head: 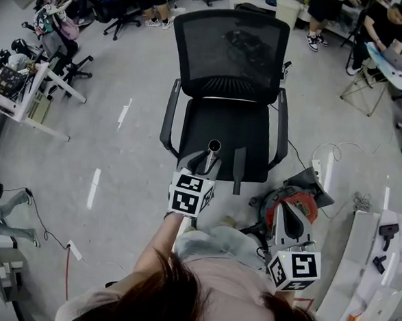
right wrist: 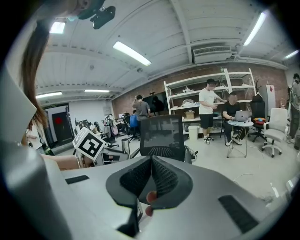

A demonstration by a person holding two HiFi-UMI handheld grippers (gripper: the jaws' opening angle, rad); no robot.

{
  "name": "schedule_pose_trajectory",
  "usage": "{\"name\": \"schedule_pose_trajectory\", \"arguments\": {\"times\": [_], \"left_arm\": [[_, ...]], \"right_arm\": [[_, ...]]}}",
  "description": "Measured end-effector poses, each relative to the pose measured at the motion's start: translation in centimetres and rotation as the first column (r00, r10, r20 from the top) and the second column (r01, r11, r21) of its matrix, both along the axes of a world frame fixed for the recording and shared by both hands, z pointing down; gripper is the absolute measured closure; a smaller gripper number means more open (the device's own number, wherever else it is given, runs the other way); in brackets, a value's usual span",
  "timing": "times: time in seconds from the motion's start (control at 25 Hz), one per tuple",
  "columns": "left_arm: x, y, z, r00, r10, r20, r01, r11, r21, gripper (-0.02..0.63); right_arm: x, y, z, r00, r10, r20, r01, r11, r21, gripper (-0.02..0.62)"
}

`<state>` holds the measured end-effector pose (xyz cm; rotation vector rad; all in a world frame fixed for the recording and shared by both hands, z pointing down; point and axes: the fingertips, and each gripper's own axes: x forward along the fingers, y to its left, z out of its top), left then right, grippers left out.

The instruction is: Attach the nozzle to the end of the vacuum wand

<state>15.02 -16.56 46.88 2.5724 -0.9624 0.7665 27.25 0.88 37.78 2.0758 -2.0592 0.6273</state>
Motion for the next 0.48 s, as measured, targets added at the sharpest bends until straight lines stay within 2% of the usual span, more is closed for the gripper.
{"name": "schedule_pose_trajectory", "arguments": {"times": [0.48], "left_arm": [[1.6, -1.3, 1.5, 0.999, 0.013, 0.037, -0.014, 1.000, 0.005, 0.454]], "right_arm": [[1.5, 0.5, 1.0, 0.999, 0.051, 0.007, -0.050, 0.998, -0.026, 0.569]]}}
